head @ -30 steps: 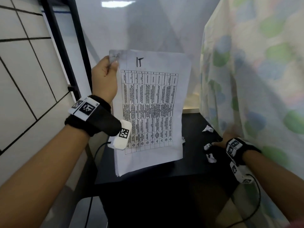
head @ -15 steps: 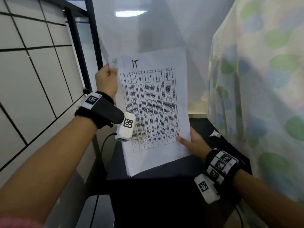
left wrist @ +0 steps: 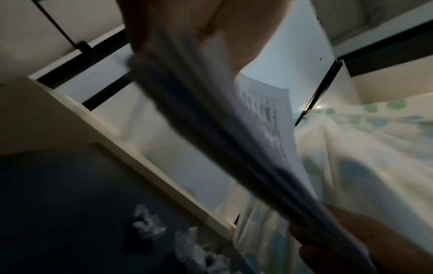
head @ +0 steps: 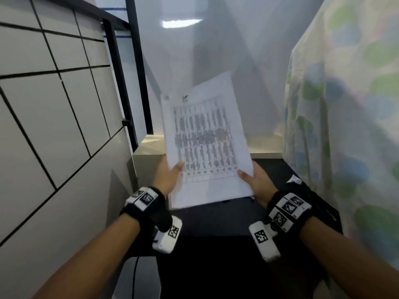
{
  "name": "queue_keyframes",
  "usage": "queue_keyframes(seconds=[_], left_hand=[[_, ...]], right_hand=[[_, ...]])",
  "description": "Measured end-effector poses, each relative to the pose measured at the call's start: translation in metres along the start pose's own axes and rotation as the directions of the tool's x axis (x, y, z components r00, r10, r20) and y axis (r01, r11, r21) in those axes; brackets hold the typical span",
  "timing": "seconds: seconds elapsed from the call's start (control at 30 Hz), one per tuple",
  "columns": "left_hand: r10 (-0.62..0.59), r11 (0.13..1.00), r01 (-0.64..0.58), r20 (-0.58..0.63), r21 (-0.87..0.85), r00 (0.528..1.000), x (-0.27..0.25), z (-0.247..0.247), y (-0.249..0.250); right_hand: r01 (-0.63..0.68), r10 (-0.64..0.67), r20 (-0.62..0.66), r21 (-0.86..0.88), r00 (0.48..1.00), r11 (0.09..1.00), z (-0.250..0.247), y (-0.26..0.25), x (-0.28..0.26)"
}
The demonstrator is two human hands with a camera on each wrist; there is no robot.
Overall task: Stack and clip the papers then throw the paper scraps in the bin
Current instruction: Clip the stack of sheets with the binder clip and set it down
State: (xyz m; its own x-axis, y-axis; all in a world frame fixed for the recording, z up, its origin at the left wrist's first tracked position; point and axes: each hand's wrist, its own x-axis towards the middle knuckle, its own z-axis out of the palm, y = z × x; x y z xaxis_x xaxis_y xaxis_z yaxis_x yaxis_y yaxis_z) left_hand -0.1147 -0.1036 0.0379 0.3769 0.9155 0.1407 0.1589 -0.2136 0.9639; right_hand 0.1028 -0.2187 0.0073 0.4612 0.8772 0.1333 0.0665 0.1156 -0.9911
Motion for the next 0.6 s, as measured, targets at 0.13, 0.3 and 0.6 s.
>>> queue_keyframes(seconds=[0.13,0.3,0.6], left_hand=[[-0.058,0.979,0.079,-0.120,0.186,0.991,-0.005,-0.031,-0.019],[-0.016,0.895,0.094,-0.179,0.437,0.984,-0.013,-0.069,-0.028],[-0.212,0.792,0.171,0.001,0.586,0.977,0.017,-0.038,-0.079]], right_hand=[[-0.060,0.126,0.126,-0.430,0.984,0.901,0.035,0.008,0.001],[-0.097,0.309,0.290,-0.568,0.906,0.817,0.079,0.040,0.005],[-0.031,0.394,0.261,-0.800,0.881,0.600,0.053,0.058,0.003]])
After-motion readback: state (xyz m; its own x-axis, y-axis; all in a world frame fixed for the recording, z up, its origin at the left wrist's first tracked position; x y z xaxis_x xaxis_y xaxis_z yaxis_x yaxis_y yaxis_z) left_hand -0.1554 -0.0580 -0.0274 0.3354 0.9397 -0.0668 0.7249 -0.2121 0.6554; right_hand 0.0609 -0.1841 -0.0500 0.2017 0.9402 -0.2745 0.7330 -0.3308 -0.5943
